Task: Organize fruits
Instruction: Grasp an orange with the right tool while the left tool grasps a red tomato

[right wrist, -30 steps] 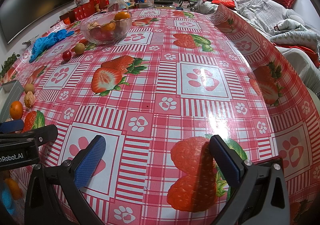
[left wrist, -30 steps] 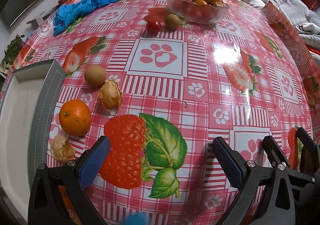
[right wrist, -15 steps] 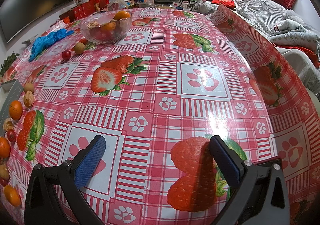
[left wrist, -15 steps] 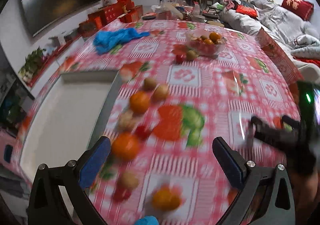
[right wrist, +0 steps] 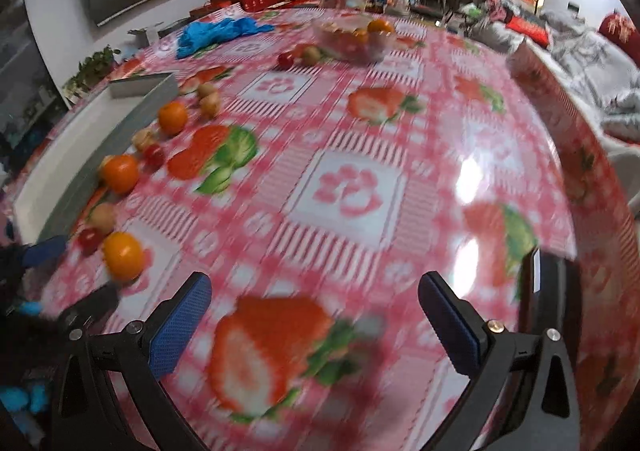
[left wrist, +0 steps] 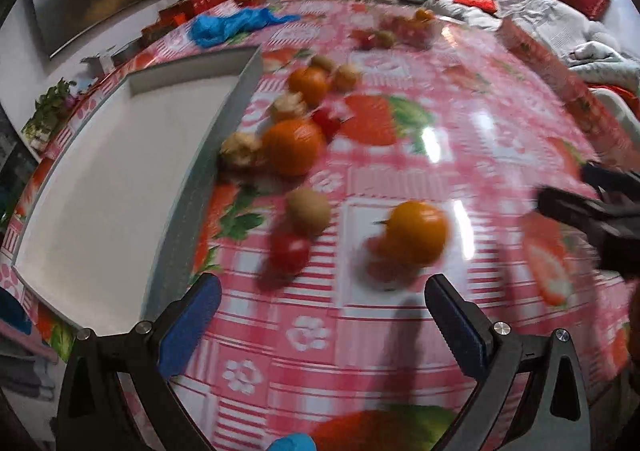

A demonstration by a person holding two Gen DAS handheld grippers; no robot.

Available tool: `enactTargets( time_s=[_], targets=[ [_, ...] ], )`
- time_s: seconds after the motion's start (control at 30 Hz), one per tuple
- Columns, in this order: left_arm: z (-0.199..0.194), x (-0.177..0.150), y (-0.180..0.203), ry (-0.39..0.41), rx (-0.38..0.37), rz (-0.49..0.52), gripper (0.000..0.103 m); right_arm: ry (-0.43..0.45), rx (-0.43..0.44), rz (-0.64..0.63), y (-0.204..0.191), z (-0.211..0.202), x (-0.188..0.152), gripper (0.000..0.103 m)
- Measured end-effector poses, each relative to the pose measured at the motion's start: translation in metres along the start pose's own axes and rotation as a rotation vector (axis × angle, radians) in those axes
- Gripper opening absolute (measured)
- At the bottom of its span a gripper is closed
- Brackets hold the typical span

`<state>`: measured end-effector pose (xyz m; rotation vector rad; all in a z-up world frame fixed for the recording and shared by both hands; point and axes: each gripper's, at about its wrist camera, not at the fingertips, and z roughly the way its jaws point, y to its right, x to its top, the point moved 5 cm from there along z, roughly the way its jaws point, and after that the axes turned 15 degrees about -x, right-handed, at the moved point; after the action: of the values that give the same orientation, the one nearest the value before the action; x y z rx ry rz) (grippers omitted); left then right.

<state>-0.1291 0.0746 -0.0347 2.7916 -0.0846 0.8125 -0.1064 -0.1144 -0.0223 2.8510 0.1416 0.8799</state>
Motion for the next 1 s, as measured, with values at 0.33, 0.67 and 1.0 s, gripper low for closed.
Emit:
enactTargets(
  time_s=[0.33,0.67,1.0],
  targets=[
    [-0.010,-0.007,-0.027,0.008,0.004,0.012,0.102,0.017,0.178,-0.095,-0.077,-0.008,0.010,0.103],
    [-0.010,-0.011,-0.027,-0.011,0.003,-0.001,0.102,0.014,0.206,-0.176,-0.116,0.005,0.010,0.040],
    [0.010,0.007,0.001,-0.027,0.003,0.026,0.102,-0.013,0.182,-0.023,-0.055,0.013,0.010,0.037]
  ],
)
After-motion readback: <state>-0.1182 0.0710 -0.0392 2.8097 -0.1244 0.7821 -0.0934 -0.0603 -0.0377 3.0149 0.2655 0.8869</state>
